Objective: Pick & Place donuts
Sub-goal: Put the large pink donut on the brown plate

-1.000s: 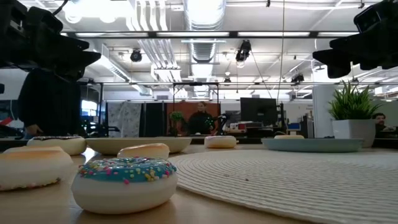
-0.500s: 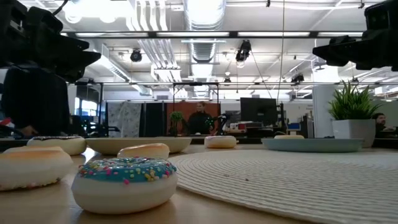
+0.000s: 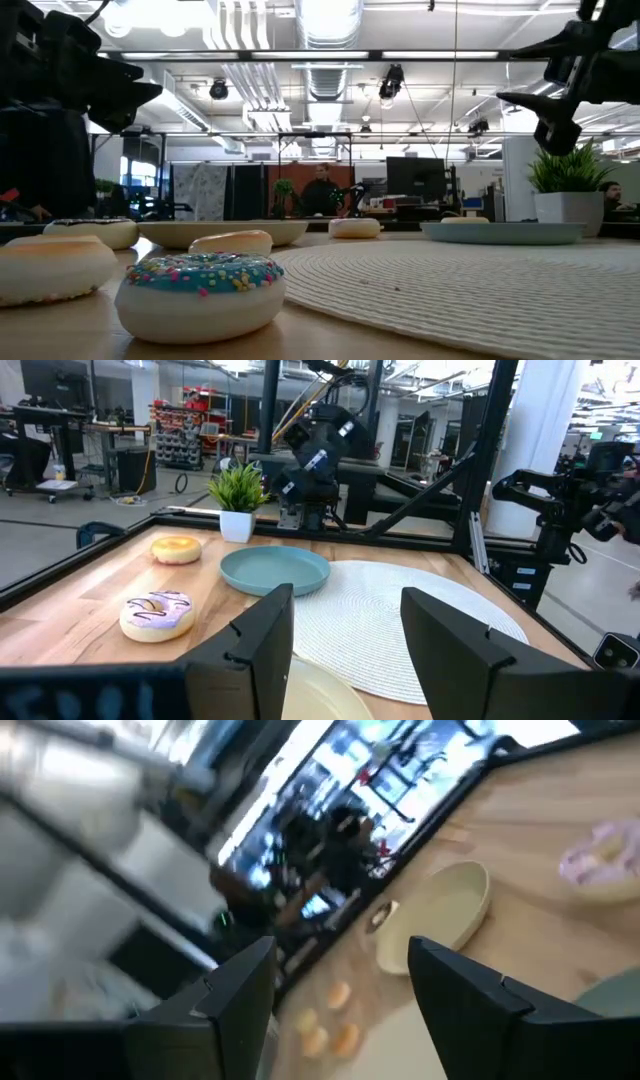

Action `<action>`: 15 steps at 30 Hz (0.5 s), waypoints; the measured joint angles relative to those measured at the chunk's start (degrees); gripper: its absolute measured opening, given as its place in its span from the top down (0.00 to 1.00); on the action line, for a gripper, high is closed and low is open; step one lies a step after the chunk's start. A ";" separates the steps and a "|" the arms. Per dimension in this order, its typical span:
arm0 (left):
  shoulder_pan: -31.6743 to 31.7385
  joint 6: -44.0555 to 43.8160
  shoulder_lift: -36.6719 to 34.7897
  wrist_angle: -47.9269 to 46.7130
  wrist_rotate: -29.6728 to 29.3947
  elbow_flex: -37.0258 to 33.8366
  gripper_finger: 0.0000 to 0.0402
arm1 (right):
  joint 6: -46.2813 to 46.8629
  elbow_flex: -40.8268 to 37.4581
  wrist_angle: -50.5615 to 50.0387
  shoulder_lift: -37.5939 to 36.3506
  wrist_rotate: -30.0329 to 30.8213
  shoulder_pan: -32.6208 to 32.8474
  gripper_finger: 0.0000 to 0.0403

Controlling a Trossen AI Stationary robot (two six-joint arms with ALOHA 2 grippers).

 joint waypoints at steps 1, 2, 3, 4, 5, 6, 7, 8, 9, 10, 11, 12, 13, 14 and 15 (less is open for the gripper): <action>0.00 -0.01 0.02 0.00 0.00 0.01 0.60 | 3.26 0.00 0.48 -0.04 2.16 -0.01 0.46; 0.00 -0.01 0.02 0.00 0.00 -0.01 0.60 | 6.47 0.00 0.94 -0.11 4.25 -0.02 0.46; 0.00 0.01 0.00 0.00 0.00 0.01 0.60 | 9.79 0.00 1.64 -0.25 5.86 -0.02 0.46; 0.00 -0.01 0.00 0.00 0.00 0.00 0.60 | 12.35 -0.02 2.55 -0.24 7.32 0.00 0.46; 0.00 0.01 0.00 0.00 0.00 0.01 0.60 | 12.92 -0.01 3.54 -0.17 9.16 -0.01 0.46; 0.00 0.01 0.00 0.00 0.00 -0.01 0.60 | 12.42 0.00 4.70 0.08 11.38 0.00 0.46; 0.00 0.01 0.02 0.00 0.00 -0.01 0.60 | 11.65 -0.02 6.18 0.22 13.44 -0.02 0.46; 0.00 0.00 0.01 0.00 0.00 0.01 0.60 | 11.57 -0.04 8.15 0.37 14.63 -0.02 0.46; 0.00 0.00 0.00 0.00 -0.01 -0.01 0.60 | 11.45 -0.04 10.61 0.62 15.31 -0.02 0.46; 0.00 0.01 0.01 0.00 0.00 0.00 0.60 | 10.87 -0.01 13.03 1.07 16.28 -0.02 0.46; 0.00 0.01 0.00 0.00 0.00 0.01 0.60 | 10.10 0.02 14.98 1.68 17.28 -0.19 0.46; 0.00 -0.01 0.00 0.00 0.00 0.01 0.60 | 9.61 0.02 16.24 2.56 18.22 -0.44 0.46; 0.00 0.01 0.02 0.00 0.00 -0.01 0.60 | 9.74 0.02 16.87 3.77 18.71 -0.68 0.46; 0.00 0.01 0.00 0.00 0.00 0.01 0.60 | 10.56 0.00 17.36 5.28 19.23 -0.78 0.46; 0.00 0.01 0.00 0.00 0.00 -0.01 0.60 | 11.39 0.00 17.83 7.19 19.58 -0.89 0.46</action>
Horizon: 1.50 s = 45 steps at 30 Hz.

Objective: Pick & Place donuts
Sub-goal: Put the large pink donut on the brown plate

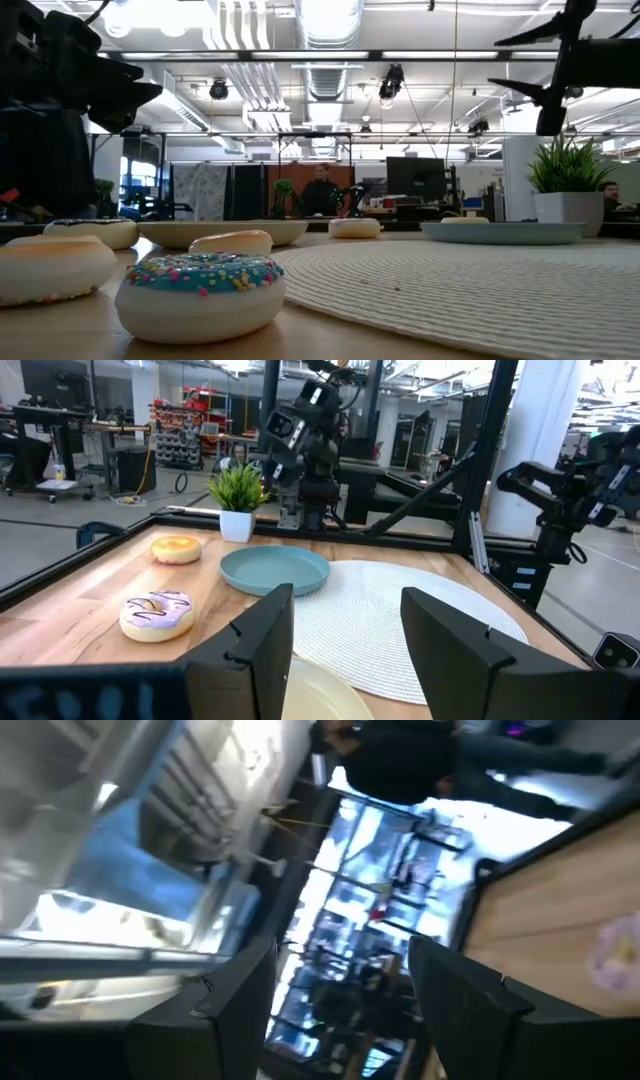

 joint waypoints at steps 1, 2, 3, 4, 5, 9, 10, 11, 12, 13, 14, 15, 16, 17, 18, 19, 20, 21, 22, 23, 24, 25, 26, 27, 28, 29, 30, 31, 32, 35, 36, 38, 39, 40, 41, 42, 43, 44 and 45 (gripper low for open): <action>0.00 -0.02 0.01 0.00 -0.01 0.00 0.60 | 0.72 0.13 0.08 2.29 0.75 0.00 0.46; 0.00 -0.01 0.01 0.00 0.00 0.02 0.60 | 1.29 0.63 -0.19 5.03 1.50 -0.01 0.46; 0.00 -0.02 0.00 0.00 0.00 0.01 0.60 | 1.73 1.56 -0.47 8.17 2.07 -0.01 0.46; 0.00 -0.01 0.00 0.00 -0.01 0.02 0.60 | 2.03 2.81 -0.58 11.85 2.65 -0.01 0.46; 0.00 0.00 0.00 0.00 -0.02 0.02 0.60 | 2.20 4.55 -0.59 15.79 2.94 -0.03 0.46; 0.00 0.00 0.00 0.00 0.00 0.00 0.60 | -0.97 15.30 -6.69 31.34 3.26 -0.44 0.46; 0.00 0.00 0.00 0.00 0.00 0.00 0.60 | -1.29 18.91 -12.31 34.93 3.62 -0.93 0.46; 0.00 0.00 0.02 0.00 0.00 0.00 0.60 | -0.79 22.85 -19.39 38.43 3.85 -1.68 0.46; 0.00 0.00 0.00 0.00 0.00 0.00 0.60 | 0.49 26.67 -27.76 41.80 3.88 -2.65 0.46; 0.00 0.00 0.02 0.00 0.00 0.01 0.60 | 2.12 30.48 -35.74 45.17 3.79 -3.73 0.46; 0.00 -0.01 0.00 0.00 0.00 0.01 0.60 | 3.49 34.38 -43.13 48.62 3.25 -4.80 0.46; 0.00 0.00 0.00 0.00 -0.01 0.01 0.60 | 4.21 38.12 -49.68 51.98 2.18 -5.95 0.46; 0.00 -0.01 0.02 0.00 -0.01 0.00 0.60 | 4.20 41.59 -55.00 55.22 1.05 -7.24 0.46; 0.00 0.00 0.00 0.00 0.00 0.01 0.60 | 3.78 45.06 -59.67 58.47 0.05 -8.58 0.46; 0.00 0.00 0.02 0.00 0.00 0.00 0.60 | 2.61 48.35 -63.38 61.54 -0.65 -9.93 0.46; 0.00 0.00 0.02 0.00 0.00 0.00 0.60 | 0.99 51.47 -66.34 64.54 -0.91 -11.33 0.46; 0.00 0.00 0.00 0.00 0.00 0.02 0.60 | -0.95 54.62 -69.16 67.50 -1.17 -12.87 0.46; 0.00 0.00 0.00 0.00 0.00 0.00 0.60 | -3.01 57.40 -71.50 70.16 -1.71 -14.59 0.46; 0.00 0.00 0.01 0.00 0.00 0.01 0.60 | -5.23 60.00 -73.47 72.73 -2.67 -16.52 0.46; 0.00 -0.02 0.00 0.00 -0.01 0.02 0.60 | -7.75 62.36 -74.68 75.30 -4.01 -18.51 0.46; 0.00 -0.01 0.00 0.00 -0.01 0.01 0.60 | -10.26 64.36 -75.69 77.66 -5.62 -20.53 0.46; 0.00 -0.01 0.00 0.00 0.00 0.02 0.60 | -12.41 66.05 -76.48 79.99 -7.15 -22.51 0.46; 0.03 -0.01 0.01 0.00 0.00 0.01 0.60 | -14.24 67.59 -77.40 82.12 -8.54 -24.29 0.46; 0.04 0.00 0.00 0.00 0.00 0.02 0.60 | -15.85 68.78 -78.04 84.04 -9.39 -25.90 0.46; 0.04 0.00 0.00 0.00 0.00 0.00 0.60 | -17.08 69.77 -78.71 85.81 -9.54 -27.23 0.46; 0.04 0.00 0.00 0.00 0.00 0.01 0.60 | -18.09 70.59 -79.69 87.25 -9.54 -28.24 0.46; 0.04 0.00 0.00 0.00 0.00 0.02 0.60 | -18.87 71.17 -80.75 88.53 -9.63 -29.24 0.46; 0.04 0.00 0.00 0.00 0.00 0.00 0.60 | -19.58 71.69 -81.71 89.72 -9.90 -30.10 0.46; 0.04 -0.01 0.01 0.00 -0.01 0.00 0.60 | -20.29 72.05 -82.22 90.68 -10.66 -30.82 0.46; 0.04 -0.02 0.02 0.00 0.00 0.01 0.60 | -22.18 72.71 -82.29 93.31 -13.97 -32.88 0.46; 0.04 -0.02 0.00 0.00 0.00 0.02 0.60 | -22.66 72.92 -82.26 94.19 -14.25 -33.29 0.46; 0.04 -0.02 0.02 0.00 0.00 0.02 0.60 | -23.81 73.24 -82.25 95.93 -14.24 -34.13 0.46; 0.04 -0.01 0.01 0.00 -0.01 0.01 0.60 | -24.25 73.43 -82.23 96.73 -14.29 -34.47 0.46; 0.04 0.00 0.00 0.00 0.00 0.01 0.60 | -24.60 73.63 -82.24 97.46 -14.66 -34.80 0.46; 0.04 -0.02 0.02 0.00 -0.01 0.01 0.60 | -25.36 73.80 -82.28 98.17 -15.40 -35.16 0.46; 0.04 0.00 0.00 0.00 -0.01 0.01 0.60 | -26.53 73.97 -82.25 98.74 -15.84 -35.55 0.46; 0.04 0.00 0.02 0.00 -0.02 0.00 0.60 | -27.76 74.07 -82.08 99.24 -15.95 -35.93 0.46; 0.04 0.00 0.01 0.00 0.00 0.00 0.60 | -28.86 74.16 -81.92 99.65 -15.94 -36.21 0.46; 0.04 0.00 0.00 0.00 0.00 0.02 0.60 | -29.90 74.16 -81.68 99.94 -15.93 -36.54 0.46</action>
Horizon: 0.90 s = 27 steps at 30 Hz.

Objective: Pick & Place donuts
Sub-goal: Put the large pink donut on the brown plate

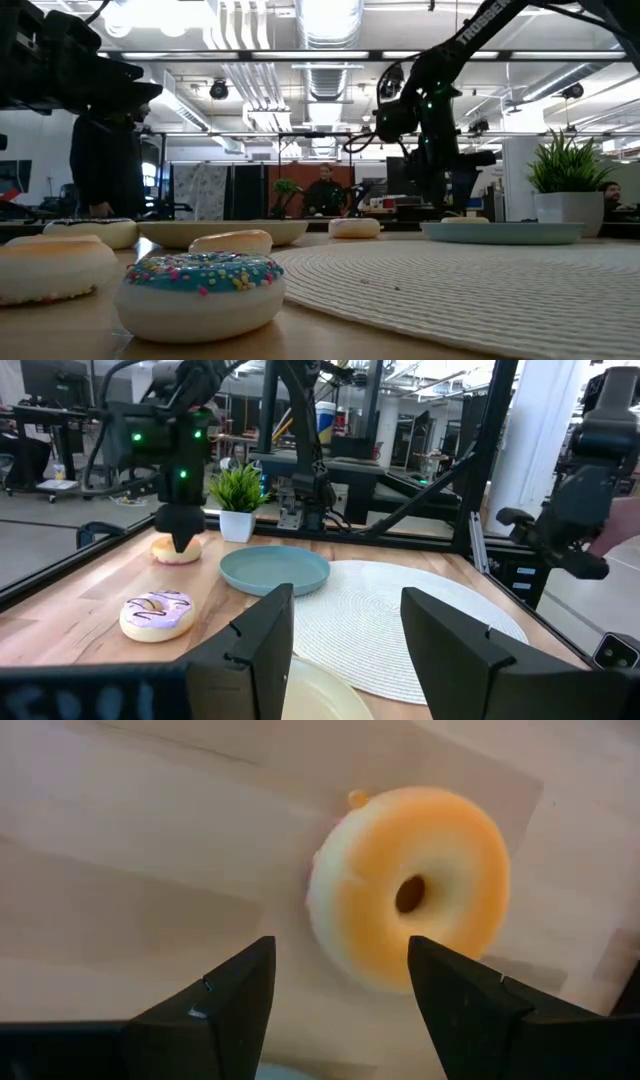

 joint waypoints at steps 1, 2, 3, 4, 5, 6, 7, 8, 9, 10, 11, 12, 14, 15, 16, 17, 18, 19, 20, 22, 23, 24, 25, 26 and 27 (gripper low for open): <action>-0.02 -0.02 0.02 0.00 0.00 0.00 0.60 | -0.85 0.00 0.06 0.28 -0.02 -0.29 0.46; -0.02 -0.01 0.01 0.00 0.00 0.00 0.60 | -1.80 0.00 0.02 0.52 0.16 -0.59 0.46; -0.02 0.00 0.00 0.00 0.00 -0.01 0.60 | -2.54 0.00 0.04 0.69 0.36 -0.93 0.46; -0.02 0.00 0.01 0.00 0.00 -0.01 0.60 | -3.38 0.00 0.12 0.87 0.44 -1.32 0.46; -0.07 -0.01 0.00 0.00 -0.01 0.00 0.60 | -4.11 0.00 0.29 1.09 0.42 -1.65 0.46; -0.06 -0.01 0.01 0.00 0.00 -0.01 0.60 | -4.66 0.00 0.43 1.27 0.19 -1.91 0.46; -0.06 -0.01 0.01 0.00 0.00 -0.01 0.60 | -5.16 0.00 0.43 1.47 -0.30 -2.11 0.46; -0.07 0.00 0.00 0.00 0.00 0.00 0.60 | -5.80 -0.02 0.47 1.63 -0.84 -2.31 0.46; -0.05 0.00 0.00 0.00 0.00 0.00 0.60 | -6.60 -0.02 0.73 1.86 -1.15 -2.44 0.47; -0.04 0.00 0.01 0.00 0.00 -0.02 0.60 | -7.15 -0.02 1.03 2.23 -1.50 -2.44 0.48; -0.04 0.00 0.00 0.00 0.00 -0.02 0.60 | -7.66 -0.02 1.17 2.72 -1.80 -2.48 0.50; -0.04 0.00 0.02 0.00 0.00 0.00 0.60 | -8.01 -0.02 1.18 3.34 -2.66 -2.58 0.51; -0.04 -0.01 0.01 0.00 0.00 -0.01 0.60 | -8.10 -0.02 1.66 4.52 -4.21 -2.58 0.55; -0.04 0.00 0.01 0.00 0.00 -0.02 0.60 | -8.11 -0.02 1.81 4.95 -4.98 -2.61 0.56; -0.04 -0.01 0.01 0.00 0.00 0.00 0.60 | -8.17 -0.02 1.96 5.35 -5.33 -2.68 0.58; -0.04 0.00 0.00 0.00 0.00 0.00 0.60 | -8.28 0.04 2.03 5.76 -5.59 -2.67 0.60; -0.04 -0.01 0.01 0.00 0.00 -0.01 0.60 | -8.48 0.11 2.10 6.00 -5.59 -2.46 0.61; -0.04 0.00 0.00 0.00 0.00 0.00 0.60 | -9.02 0.11 2.21 6.08 -5.57 -2.40 0.63; -0.04 0.00 0.02 0.00 0.00 -0.02 0.60 | -9.57 0.11 2.45 6.03 -5.69 -2.32 0.66; -0.04 -0.01 0.01 0.00 -0.01 -0.01 0.60 | -9.99 -0.15 3.24 5.23 -6.31 -2.20 0.72; -0.04 -0.01 0.01 0.02 0.00 -0.01 0.60 | -10.00 -0.28 4.08 4.51 -6.59 -2.20 0.75; -0.04 -0.01 0.01 0.02 0.00 0.00 0.60 | -9.90 -0.32 6.03 3.49 -7.24 -2.18 0.79; -0.04 -0.01 0.00 0.01 0.00 0.00 0.60 | -9.45 -0.20 7.95 2.17 -7.73 -2.11 0.83; -0.04 0.00 0.02 0.02 0.00 0.00 0.60 | -8.99 -0.13 9.14 0.61 -8.03 -2.04 0.87; -0.04 0.00 0.00 0.02 0.00 -0.02 0.60 | -8.19 -0.11 9.92 -0.99 -8.16 -1.96 0.91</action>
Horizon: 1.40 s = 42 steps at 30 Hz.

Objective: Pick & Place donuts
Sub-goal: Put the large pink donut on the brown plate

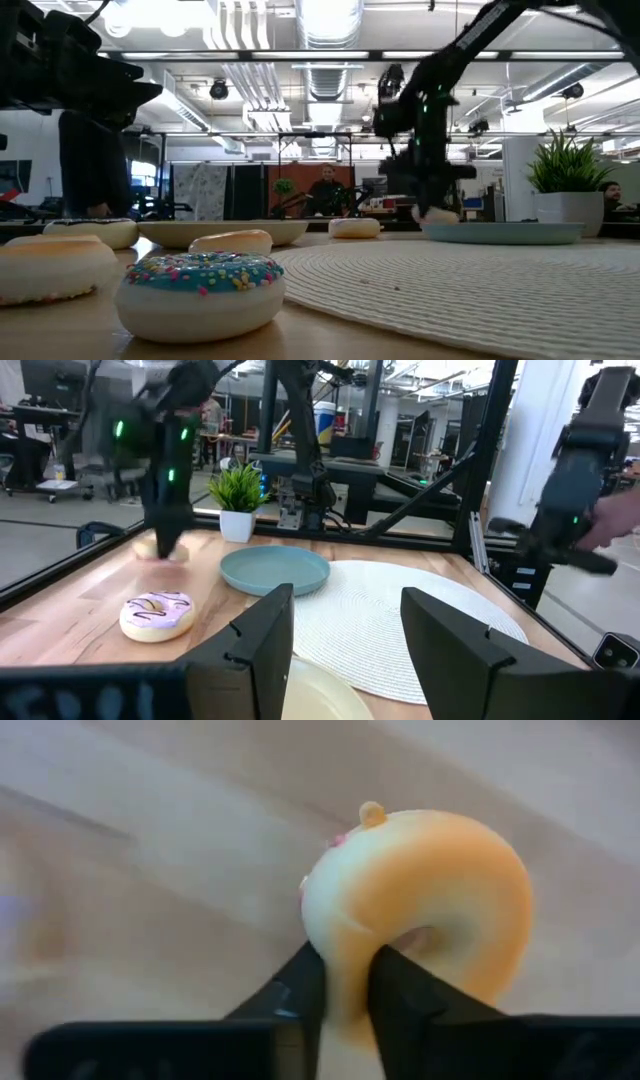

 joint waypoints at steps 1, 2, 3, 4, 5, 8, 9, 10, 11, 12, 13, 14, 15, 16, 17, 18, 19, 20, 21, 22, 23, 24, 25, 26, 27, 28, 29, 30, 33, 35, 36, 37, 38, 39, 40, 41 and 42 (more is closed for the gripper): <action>0.00 0.00 0.02 0.00 0.00 0.00 0.60 | 0.71 0.00 1.12 -1.60 -0.19 0.00 0.94; 0.00 -0.02 0.02 0.00 0.00 0.02 0.60 | 1.52 -0.01 3.05 -3.14 -0.38 -0.07 0.96; 0.00 0.00 0.00 0.00 0.00 0.02 0.60 | 2.46 -0.04 4.95 -4.64 -1.23 -0.15 0.96; 0.00 -0.01 0.00 0.00 0.00 0.00 0.60 | 3.84 -0.12 6.70 -6.42 -3.07 -0.29 0.96; 0.00 0.00 0.02 0.00 0.00 -0.01 0.60 | 5.25 -0.26 8.79 -8.31 -5.80 -0.67 0.96; 0.00 0.00 0.01 0.00 0.00 -0.01 0.60 | 11.95 -1.69 18.76 -13.78 -15.32 -0.78 0.96; 0.00 -0.01 0.02 0.01 0.00 0.01 0.60 | 14.86 -2.82 22.70 -15.61 -17.38 -0.53 0.96; 0.00 0.00 0.01 0.02 0.00 0.00 0.60 | 17.95 -4.15 27.17 -17.36 -18.90 -0.40 0.96; 0.00 0.00 0.02 0.02 0.00 0.00 0.60 | 21.18 -5.71 31.80 -19.08 -19.72 -0.01 0.96; 0.00 0.00 0.02 0.00 0.00 0.02 0.60 | 24.38 -7.62 36.55 -20.78 -20.09 0.36 0.97; 0.00 0.00 0.00 0.02 0.00 0.02 0.60 | 27.66 -9.64 41.25 -22.37 -20.18 0.77 0.97; 0.00 0.00 0.02 0.02 0.00 -0.01 0.60 | 31.08 -11.89 45.79 -23.85 -20.15 1.22 0.97; 0.00 0.00 0.01 0.02 0.00 0.02 0.60 | 34.50 -14.38 50.37 -25.12 -20.09 1.88 0.97; 0.00 0.00 0.02 0.02 0.00 0.00 0.60 | 37.91 -17.02 54.77 -26.17 -20.00 2.79 0.97; 0.00 0.00 0.00 0.02 0.00 0.01 0.60 | 41.40 -19.65 59.39 -26.95 -19.82 3.85 0.97; 0.00 0.00 0.01 0.03 0.00 0.02 0.60 | 44.72 -22.37 64.17 -27.56 -19.44 5.08 0.97; 0.00 0.00 0.01 0.08 0.00 0.00 0.60 | 47.89 -24.90 69.01 -27.98 -18.48 6.62 0.97; 0.00 0.00 0.02 0.29 -0.04 -0.01 0.60 | 50.58 -27.15 73.54 -28.30 -17.18 8.22 0.97; 0.00 -0.04 0.02 1.36 -0.20 -0.01 0.60 | 52.76 -29.28 78.08 -28.46 -15.78 9.70 0.97; 0.00 -0.89 0.02 3.38 -0.34 0.00 0.60 | 54.65 -31.12 81.84 -28.58 -14.11 11.09 0.97; 0.02 -3.93 0.02 5.39 -0.38 0.02 0.60 | 56.08 -32.74 84.49 -28.61 -12.25 12.45 0.97; -0.02 -9.14 0.02 7.50 -0.35 -0.01 0.60 | 57.24 -34.05 86.46 -28.60 -10.23 13.78 0.97; -0.02 -15.56 0.02 9.87 -0.35 -0.01 0.60 | 58.26 -35.03 87.81 -28.45 -7.96 15.16 0.97; -0.02 -22.94 0.02 12.25 -0.42 -0.01 0.60 | 59.16 -35.71 88.34 -28.37 -6.19 16.54 0.97; -0.02 -29.85 0.02 14.57 -0.80 -0.01 0.60 | 59.97 -36.09 88.33 -28.35 -4.84 17.81 0.97; -0.02 -35.58 0.02 16.88 -1.92 -0.01 0.60 | 60.39 -36.30 88.35 -28.35 -3.77 19.07 0.97; -0.02 -40.30 0.02 18.83 -3.75 -0.01 0.60 | 60.39 -36.35 88.33 -28.35 -2.89 20.38 0.97; -0.02 -44.14 0.01 20.25 -5.82 0.02 0.60 | 60.06 -36.35 88.48 -28.30 -2.11 21.48 0.97; -0.02 -51.08 -0.08 21.57 -10.07 0.73 0.60 | 57.67 -35.07 88.03 -27.73 -0.84 23.84 0.97; -0.02 -52.37 0.03 22.02 -12.28 1.42 0.60 | 55.48 -33.15 88.18 -27.04 -0.71 25.04 0.97; -0.06 -52.17 0.04 22.14 -14.82 1.62 0.60 | 54.22 -32.09 88.39 -26.63 -1.05 25.53 0.97; -0.02 -52.17 0.04 22.04 -17.75 1.65 0.60 | 52.73 -31.04 88.34 -26.24 -1.87 25.90 0.97; 0.00 -52.41 0.02 21.88 -19.77 1.65 0.60 | 51.33 -30.01 88.24 -25.77 -2.82 26.23 0.97; -0.02 -53.26 0.02 22.11 -21.17 1.65 0.60 | 49.93 -28.87 88.11 -25.16 -3.37 26.55 0.97; -0.02 -53.99 0.02 22.66 -22.02 1.65 0.60 | 48.69 -27.72 88.13 -24.58 -3.54 26.78 0.97; -0.02 -54.93 0.02 23.02 -22.21 1.67 0.60 | 48.08 -26.82 87.93 -24.30 -3.54 26.97 0.97; -0.02 -55.89 0.10 23.06 -22.26 1.70 0.60 | 47.71 -25.93 87.57 -23.89 -3.48 27.09 0.97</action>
